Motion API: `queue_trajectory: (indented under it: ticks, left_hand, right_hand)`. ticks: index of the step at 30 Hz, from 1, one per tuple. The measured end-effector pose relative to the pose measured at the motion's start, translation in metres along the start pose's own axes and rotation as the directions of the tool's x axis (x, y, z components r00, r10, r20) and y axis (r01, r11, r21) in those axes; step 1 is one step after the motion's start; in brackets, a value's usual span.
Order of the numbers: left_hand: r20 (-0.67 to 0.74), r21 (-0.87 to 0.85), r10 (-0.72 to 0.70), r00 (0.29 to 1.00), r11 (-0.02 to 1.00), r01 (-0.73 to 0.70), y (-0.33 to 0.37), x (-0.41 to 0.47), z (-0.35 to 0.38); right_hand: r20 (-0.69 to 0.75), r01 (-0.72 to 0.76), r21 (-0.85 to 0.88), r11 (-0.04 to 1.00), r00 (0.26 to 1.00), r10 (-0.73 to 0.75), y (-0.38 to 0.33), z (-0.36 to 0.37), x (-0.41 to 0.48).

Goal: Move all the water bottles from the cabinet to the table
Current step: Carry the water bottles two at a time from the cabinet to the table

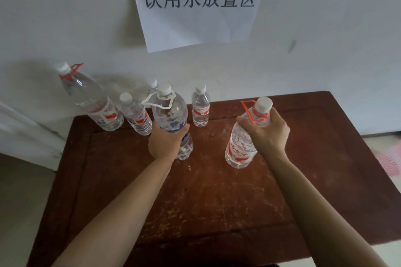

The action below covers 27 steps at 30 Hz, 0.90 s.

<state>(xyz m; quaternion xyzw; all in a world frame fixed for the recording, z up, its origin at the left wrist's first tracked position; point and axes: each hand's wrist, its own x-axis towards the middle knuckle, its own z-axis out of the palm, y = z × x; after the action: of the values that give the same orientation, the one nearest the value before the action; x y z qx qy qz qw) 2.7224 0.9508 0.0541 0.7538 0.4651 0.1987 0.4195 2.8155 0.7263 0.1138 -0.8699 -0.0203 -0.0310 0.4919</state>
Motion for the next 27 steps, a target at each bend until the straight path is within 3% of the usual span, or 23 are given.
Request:
queue_trajectory:
  ticks: [14, 27]
  left_hand:
    - [0.0, 0.043, 0.055, 0.998, 0.998, -0.055, -0.008, 0.004, 0.011]
    - [0.008, 0.053, 0.197, 0.98, 0.979, -0.197, -0.033, -0.018, 0.016]
  right_hand:
    - [0.079, 0.065, 0.0, 0.998, 0.995, -0.065, -0.027, 0.067, 0.112]
    - [0.197, 0.099, -0.001, 0.995, 0.976, -0.097, 0.004, 0.079, 0.129]
